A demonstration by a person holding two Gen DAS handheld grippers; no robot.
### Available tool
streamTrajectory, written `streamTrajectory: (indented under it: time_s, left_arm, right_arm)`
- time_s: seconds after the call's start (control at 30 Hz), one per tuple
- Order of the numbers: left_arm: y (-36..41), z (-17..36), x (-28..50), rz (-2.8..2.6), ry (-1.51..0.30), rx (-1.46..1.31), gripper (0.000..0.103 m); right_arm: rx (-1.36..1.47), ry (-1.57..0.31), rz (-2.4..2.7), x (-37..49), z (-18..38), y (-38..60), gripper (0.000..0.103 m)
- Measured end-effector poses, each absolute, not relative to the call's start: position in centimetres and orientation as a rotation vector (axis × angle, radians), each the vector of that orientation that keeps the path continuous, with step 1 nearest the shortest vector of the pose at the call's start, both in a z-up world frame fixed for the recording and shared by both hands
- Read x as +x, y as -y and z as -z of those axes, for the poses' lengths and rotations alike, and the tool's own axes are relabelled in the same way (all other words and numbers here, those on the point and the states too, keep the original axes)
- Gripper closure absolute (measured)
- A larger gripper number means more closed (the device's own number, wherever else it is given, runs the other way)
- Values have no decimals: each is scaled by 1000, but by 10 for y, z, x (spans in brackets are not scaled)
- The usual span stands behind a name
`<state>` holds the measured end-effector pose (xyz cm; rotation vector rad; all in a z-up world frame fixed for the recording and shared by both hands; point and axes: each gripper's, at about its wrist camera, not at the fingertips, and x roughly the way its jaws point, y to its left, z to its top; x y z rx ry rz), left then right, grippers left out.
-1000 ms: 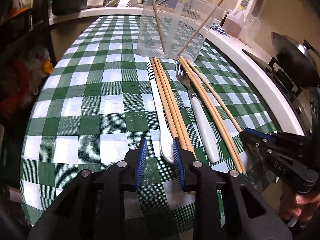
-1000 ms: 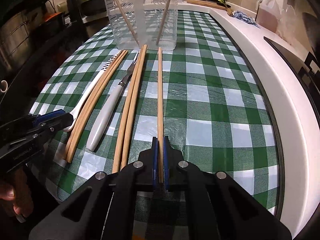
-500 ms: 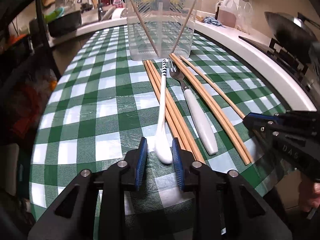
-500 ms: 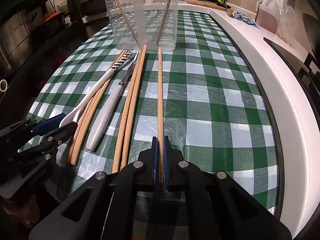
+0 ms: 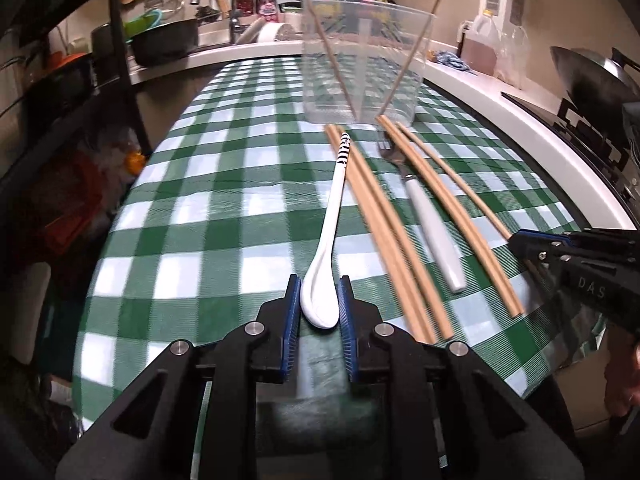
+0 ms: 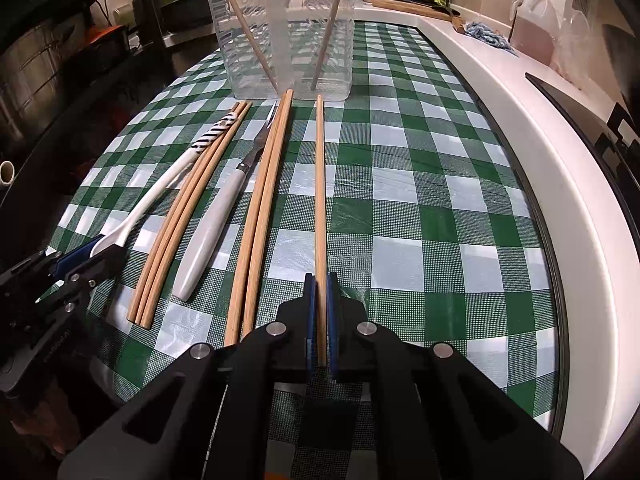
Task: Organize utensils
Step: 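Close the left tool on the white spoon handle while the right tool holds its chopstick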
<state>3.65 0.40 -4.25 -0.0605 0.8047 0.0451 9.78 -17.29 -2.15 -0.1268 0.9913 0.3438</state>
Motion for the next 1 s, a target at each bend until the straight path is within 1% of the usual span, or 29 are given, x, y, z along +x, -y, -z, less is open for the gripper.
streamTrajectory:
  time_s: [0.23, 0.6, 0.87, 0.93, 1.0]
  left_arm:
    - [-7, 46, 30, -89, -770, 21, 84]
    - [-25, 47, 32, -58, -752, -144, 83]
    - [-25, 47, 31, -91, -737, -118, 85]
    - [-24, 46, 31, -90, -735, -108, 92]
    - [-22, 46, 30, -91, -733, -93, 92]
  right_arm:
    - [-121, -988, -332, 95, 22, 173, 97]
    - [-127, -972, -313, 92, 22, 170, 97]
    - [-138, -967, -310, 91, 22, 168, 97]
    - [-145, -966, -310, 91, 22, 168, 97]
    - [-146, -966, -311, 91, 22, 168, 97]
